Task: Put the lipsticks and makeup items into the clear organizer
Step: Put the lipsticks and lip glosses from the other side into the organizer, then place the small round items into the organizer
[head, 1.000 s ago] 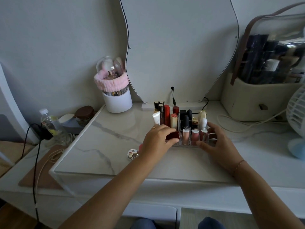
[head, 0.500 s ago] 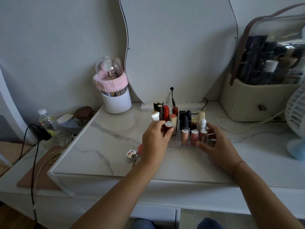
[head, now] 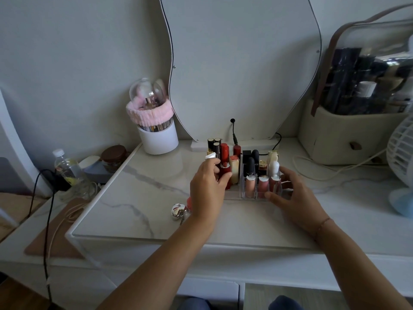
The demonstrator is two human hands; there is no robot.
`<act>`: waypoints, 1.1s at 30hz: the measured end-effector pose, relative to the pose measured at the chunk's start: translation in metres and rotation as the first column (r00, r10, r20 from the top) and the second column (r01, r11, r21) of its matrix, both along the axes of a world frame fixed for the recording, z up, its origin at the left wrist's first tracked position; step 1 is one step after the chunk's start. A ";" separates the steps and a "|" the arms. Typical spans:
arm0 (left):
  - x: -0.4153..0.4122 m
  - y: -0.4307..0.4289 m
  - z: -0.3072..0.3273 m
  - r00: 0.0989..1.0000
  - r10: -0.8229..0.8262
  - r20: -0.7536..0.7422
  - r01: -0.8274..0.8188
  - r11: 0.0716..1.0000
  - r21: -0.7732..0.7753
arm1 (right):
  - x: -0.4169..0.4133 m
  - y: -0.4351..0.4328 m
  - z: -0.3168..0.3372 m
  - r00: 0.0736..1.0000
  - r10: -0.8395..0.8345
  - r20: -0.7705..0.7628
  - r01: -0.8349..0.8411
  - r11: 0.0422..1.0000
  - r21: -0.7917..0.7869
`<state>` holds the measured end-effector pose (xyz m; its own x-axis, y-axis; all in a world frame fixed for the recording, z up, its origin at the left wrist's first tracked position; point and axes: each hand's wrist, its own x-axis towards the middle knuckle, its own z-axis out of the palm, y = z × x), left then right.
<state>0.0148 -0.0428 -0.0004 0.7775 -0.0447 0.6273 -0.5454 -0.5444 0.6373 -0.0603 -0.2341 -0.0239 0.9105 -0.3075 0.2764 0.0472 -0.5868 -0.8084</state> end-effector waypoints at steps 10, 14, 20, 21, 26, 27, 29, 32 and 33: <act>-0.001 0.091 -0.005 0.984 0.030 -0.178 -0.017 0.997 0.073 | 0.001 -0.002 -0.003 1.000 0.013 0.008 -0.013 1.000 0.009; 0.000 0.128 -0.015 0.926 -0.023 -0.377 0.063 0.994 0.092 | 0.003 -0.002 -0.004 1.000 0.005 0.012 -0.005 1.000 -0.006; -0.003 0.135 -0.018 0.899 -0.098 -0.426 0.186 0.968 0.170 | 0.003 -0.003 -0.005 1.000 0.003 0.010 -0.003 1.000 -0.006; -0.004 0.134 -0.018 0.899 -0.091 -0.428 0.180 0.969 0.171 | 0.002 -0.003 -0.005 1.000 0.000 0.004 0.000 1.000 -0.007; -0.006 0.128 -0.010 0.929 -0.062 -0.365 0.098 0.992 0.081 | 0.002 -0.003 -0.005 1.000 0.002 0.004 -0.002 1.000 -0.012; -0.006 0.126 -0.005 0.937 -0.067 -0.342 0.084 0.996 0.035 | 0.002 -0.003 -0.005 1.000 0.002 0.004 -0.002 1.000 -0.010; -0.004 0.116 0.006 0.956 -0.088 -0.280 0.080 0.996 -0.040 | 0.002 -0.003 -0.004 1.000 0.003 0.006 -0.003 1.000 -0.004; 0.000 0.094 0.020 0.974 -0.120 -0.190 0.101 0.989 -0.107 | 0.001 -0.001 -0.003 1.000 0.006 0.001 -0.006 1.000 -0.002; 0.001 0.086 0.022 0.978 -0.125 -0.168 0.106 0.987 -0.121 | 0.001 -0.001 -0.002 1.000 0.006 0.001 -0.006 1.000 -0.004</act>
